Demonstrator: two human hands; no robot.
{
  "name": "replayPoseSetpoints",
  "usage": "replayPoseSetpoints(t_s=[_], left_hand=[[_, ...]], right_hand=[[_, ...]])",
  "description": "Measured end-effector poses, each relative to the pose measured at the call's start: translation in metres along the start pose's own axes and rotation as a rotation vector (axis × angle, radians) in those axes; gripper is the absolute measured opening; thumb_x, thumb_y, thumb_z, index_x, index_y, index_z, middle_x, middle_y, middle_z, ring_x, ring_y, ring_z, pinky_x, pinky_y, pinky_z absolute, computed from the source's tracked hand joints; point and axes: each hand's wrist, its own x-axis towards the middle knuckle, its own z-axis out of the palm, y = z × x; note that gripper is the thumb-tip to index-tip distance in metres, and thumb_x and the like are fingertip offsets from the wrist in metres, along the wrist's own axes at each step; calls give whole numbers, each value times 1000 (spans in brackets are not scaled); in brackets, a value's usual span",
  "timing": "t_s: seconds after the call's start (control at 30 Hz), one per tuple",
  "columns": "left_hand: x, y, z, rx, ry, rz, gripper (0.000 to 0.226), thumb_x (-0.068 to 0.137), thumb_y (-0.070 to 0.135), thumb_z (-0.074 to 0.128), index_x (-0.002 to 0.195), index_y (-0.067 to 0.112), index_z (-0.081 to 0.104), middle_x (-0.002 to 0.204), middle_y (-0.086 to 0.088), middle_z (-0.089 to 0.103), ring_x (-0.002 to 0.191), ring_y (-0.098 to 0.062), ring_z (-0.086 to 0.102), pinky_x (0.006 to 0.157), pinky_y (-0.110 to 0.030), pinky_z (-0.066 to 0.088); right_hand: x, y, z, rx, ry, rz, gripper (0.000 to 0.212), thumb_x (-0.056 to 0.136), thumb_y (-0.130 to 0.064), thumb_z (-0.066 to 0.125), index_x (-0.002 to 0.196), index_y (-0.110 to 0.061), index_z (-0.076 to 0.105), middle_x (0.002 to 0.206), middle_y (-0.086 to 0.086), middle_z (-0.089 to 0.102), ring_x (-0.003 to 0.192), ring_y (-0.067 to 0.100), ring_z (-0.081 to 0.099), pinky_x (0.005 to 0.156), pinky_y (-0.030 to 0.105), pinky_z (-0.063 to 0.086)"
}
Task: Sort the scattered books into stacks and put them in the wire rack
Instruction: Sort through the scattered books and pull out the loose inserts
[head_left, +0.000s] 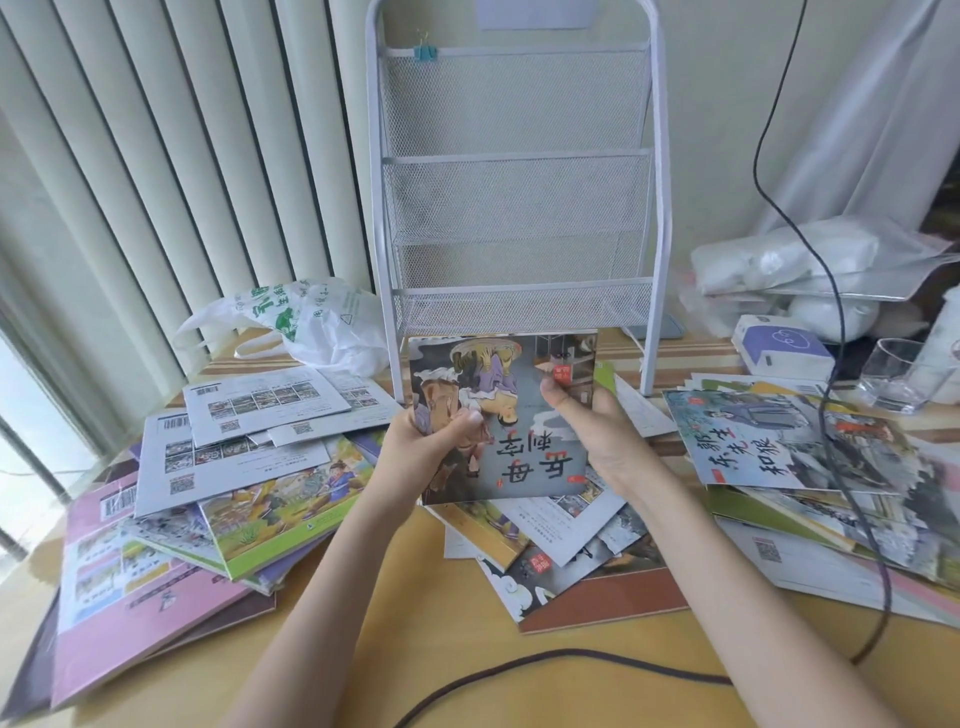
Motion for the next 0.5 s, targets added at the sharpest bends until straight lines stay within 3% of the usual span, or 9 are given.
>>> replayPoseSetpoints(t_s=[0.13,0.2,0.3,0.33,0.43,0.5], left_hand=[[3,-5,6,16,119,-33,18,78,18,75,82,2,70,76,-9,75,72,-22,71,68,-37,57],[3,-7,6,-11,144,-76,17,77,20,76,83,4,70,76,-8,75,71,-23,71,66,-37,56],[4,-9,2,-48,177,-124,14,82,22,71,80,9,66,68,-2,73,62,-16,70,59,-32,57],[5,-9,1,-36,193,-139,13,85,23,69,79,12,65,66,1,72,59,-14,69,58,-32,56],[5,-7,-1,15,221,-156,35,85,43,65,73,10,58,67,-9,64,61,-25,62,61,-40,51],[2,-4,-1,12,244,-157,39,86,48,62,75,11,58,70,-14,62,66,-30,62,63,-46,52]], right_hand=[[7,18,-2,-7,131,-33,40,72,-37,74,104,-19,57,99,-6,67,87,5,65,77,25,50],[10,20,-3,-13,225,-51,35,77,-22,75,104,-8,56,97,2,67,83,11,65,71,22,50],[10,18,-7,-71,293,-60,7,86,-22,67,91,-18,65,88,-2,69,82,16,64,70,24,48],[9,16,-8,-108,300,-70,4,89,-24,63,87,-22,65,85,-4,68,80,16,63,70,26,47],[11,14,-10,-297,368,-92,26,97,-27,49,75,-13,48,66,-2,47,61,15,44,57,29,33],[16,12,-13,-440,508,-141,21,99,-26,44,83,-12,45,72,-1,47,67,20,45,62,32,35]])
